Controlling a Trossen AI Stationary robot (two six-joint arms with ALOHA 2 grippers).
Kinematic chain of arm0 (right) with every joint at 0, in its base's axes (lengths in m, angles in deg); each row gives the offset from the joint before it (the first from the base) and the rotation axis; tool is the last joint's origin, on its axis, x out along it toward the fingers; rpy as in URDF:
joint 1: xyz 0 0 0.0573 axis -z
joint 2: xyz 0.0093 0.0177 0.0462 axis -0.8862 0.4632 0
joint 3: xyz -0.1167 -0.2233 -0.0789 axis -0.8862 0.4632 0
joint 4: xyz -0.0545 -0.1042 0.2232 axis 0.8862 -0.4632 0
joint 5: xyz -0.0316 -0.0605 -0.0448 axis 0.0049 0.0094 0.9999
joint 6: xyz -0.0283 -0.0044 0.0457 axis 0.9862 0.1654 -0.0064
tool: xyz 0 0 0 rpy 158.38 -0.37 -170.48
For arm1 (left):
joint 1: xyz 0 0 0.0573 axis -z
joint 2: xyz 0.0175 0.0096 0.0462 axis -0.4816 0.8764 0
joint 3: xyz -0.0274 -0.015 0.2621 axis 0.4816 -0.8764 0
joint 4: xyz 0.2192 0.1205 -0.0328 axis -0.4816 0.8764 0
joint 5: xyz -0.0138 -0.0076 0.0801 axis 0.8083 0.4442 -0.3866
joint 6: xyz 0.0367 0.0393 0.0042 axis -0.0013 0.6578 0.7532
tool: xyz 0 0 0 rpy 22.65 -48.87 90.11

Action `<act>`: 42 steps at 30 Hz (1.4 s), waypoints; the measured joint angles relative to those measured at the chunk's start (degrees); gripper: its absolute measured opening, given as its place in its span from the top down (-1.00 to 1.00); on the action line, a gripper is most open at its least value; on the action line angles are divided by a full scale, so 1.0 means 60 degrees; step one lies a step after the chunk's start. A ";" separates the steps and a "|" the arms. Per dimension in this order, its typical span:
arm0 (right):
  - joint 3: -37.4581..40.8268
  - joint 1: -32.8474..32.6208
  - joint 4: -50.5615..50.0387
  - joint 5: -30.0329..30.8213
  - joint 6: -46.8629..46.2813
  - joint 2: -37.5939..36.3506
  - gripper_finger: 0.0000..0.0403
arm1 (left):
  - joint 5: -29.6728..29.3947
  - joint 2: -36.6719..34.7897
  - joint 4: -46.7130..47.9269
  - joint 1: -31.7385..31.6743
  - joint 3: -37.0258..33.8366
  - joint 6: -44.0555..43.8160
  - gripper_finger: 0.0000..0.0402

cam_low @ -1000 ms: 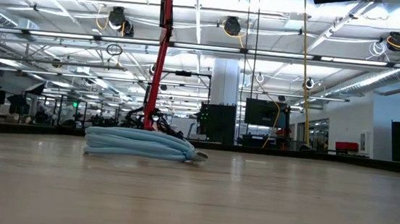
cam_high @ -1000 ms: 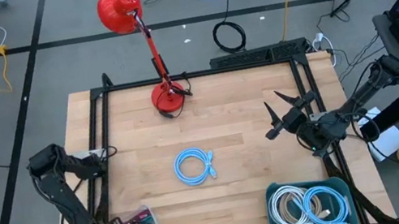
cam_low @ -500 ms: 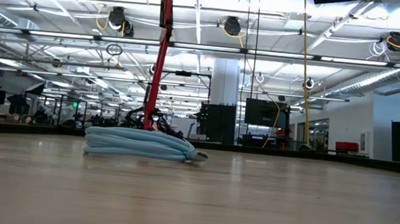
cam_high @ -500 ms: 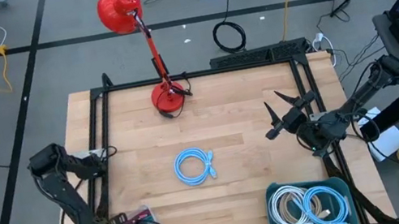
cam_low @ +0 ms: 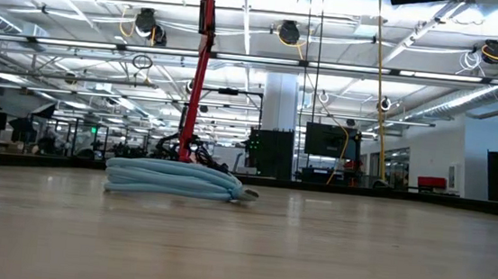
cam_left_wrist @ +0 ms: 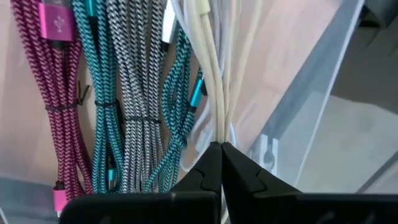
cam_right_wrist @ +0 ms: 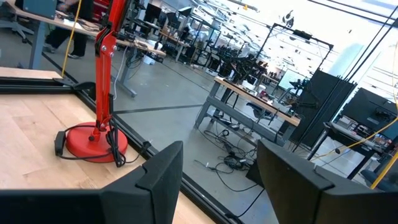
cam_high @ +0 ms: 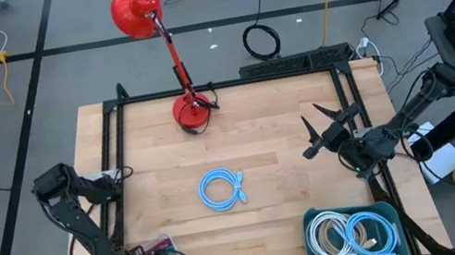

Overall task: Pick & Place USB Port
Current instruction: Put the white brown charger cable into the transparent bin, then put the blue charger cable into the blue bin

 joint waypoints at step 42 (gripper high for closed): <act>0.0000 -0.0026 -0.0003 0.0023 0.0011 0.0000 0.03 | -0.6938 -0.3580 0.1770 -0.1812 0.0004 0.2746 0.41</act>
